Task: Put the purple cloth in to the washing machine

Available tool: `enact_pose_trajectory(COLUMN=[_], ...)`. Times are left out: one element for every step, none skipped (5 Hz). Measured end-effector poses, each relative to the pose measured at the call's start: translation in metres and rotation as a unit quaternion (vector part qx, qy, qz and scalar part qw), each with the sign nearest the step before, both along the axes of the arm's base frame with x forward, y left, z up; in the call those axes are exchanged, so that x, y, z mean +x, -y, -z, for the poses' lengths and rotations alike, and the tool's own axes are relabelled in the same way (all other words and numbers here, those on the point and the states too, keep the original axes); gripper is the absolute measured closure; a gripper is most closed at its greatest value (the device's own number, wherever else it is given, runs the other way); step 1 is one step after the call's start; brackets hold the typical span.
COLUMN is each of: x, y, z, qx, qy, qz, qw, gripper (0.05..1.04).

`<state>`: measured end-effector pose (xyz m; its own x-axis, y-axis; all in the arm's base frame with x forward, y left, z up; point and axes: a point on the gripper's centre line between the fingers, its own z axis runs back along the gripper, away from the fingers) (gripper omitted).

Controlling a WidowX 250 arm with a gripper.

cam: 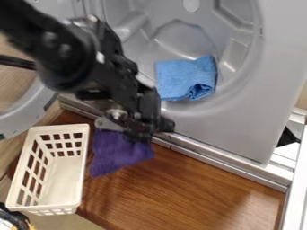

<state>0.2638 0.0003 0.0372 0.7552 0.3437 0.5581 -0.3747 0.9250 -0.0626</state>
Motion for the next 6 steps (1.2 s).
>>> enact_pose_trajectory(x=[-0.004, -0.003, 0.015, 0.040, 0.064, 0.086], y=[0.002, 0.004, 0.013, 0.019, 0.026, 0.027], z=[-0.033, -0.056, -0.071, -0.072, -0.067, -0.065], qx=[0.013, 0.023, 0.018, 0.013, 0.005, 0.005], qy=[0.051, 0.087, 0.117, 0.125, 0.123, 0.115], qz=[-0.001, 0.005, 0.029, 0.058, 0.078, 0.083], qw=[0.9986, 0.9960, 0.9926, 0.9903, 0.9893, 0.9899], gripper=[0.968, 0.968, 0.968, 0.968, 0.968, 0.968])
